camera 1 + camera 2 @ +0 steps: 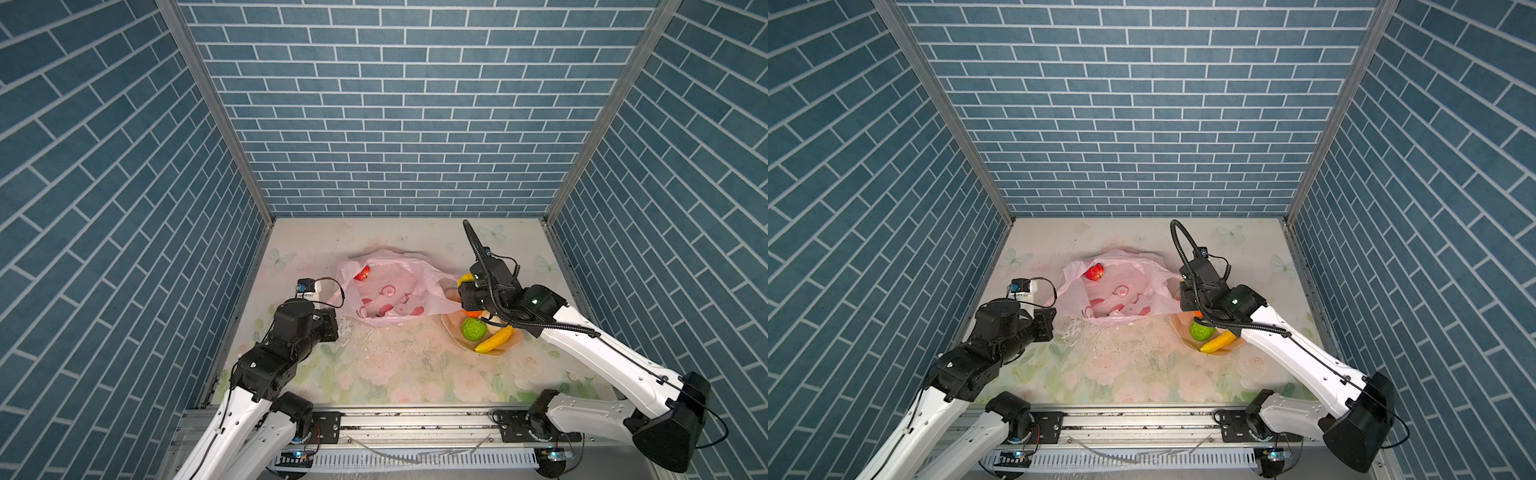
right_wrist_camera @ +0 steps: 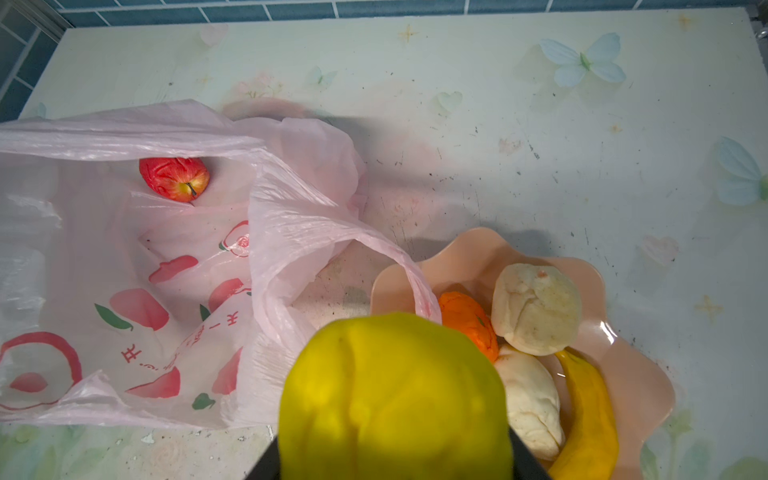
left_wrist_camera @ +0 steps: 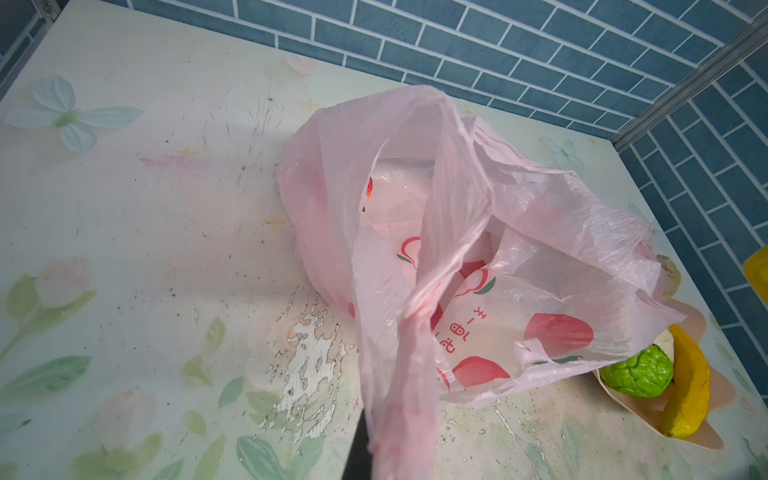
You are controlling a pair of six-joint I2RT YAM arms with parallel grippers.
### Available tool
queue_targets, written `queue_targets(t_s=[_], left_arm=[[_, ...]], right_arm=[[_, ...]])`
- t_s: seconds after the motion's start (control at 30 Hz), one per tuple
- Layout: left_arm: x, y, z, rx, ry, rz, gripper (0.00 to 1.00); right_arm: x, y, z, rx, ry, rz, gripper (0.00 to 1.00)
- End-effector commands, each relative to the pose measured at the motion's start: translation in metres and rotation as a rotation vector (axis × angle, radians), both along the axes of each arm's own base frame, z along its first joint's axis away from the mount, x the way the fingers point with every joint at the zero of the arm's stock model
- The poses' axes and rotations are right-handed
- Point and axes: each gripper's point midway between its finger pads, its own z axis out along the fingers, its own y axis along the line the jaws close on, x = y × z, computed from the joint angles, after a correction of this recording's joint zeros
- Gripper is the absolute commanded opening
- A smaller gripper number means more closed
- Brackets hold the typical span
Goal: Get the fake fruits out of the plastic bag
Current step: 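Carry the yellow fruit over the peach bowl and lower it, then lower the yellow fruit into the peach bowl and open the right gripper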
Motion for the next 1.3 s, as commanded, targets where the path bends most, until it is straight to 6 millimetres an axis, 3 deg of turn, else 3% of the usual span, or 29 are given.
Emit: queue_targets(t_s=[0.0,0.37,0.63,0.8,1.1,1.27], left_arm=[[-0.001,0.005,0.005,0.032,-0.004,0.004,0.04],[-0.002,0.008,0.004,0.042,0.003,0.018,0.04],[-0.017,0.044,0.014,0.121,-0.016,0.162,0.04],[-0.021,0.057,0.016,0.134,-0.031,0.219,0.04],[-0.023,0.056,0.017,0.120,-0.039,0.215,0.04],[-0.023,0.049,0.013,0.097,-0.029,0.185,0.04]], right_arm=[[-0.010,-0.004,-0.021,-0.006,0.057,0.004,0.25],[-0.020,-0.005,-0.048,-0.001,0.130,0.002,0.25],[-0.024,-0.010,-0.052,-0.005,0.136,-0.011,0.25],[-0.023,-0.009,-0.055,-0.017,0.146,-0.005,0.24],[-0.021,-0.004,-0.074,-0.040,0.191,0.002,0.24],[-0.019,0.002,-0.094,-0.051,0.237,0.011,0.24]])
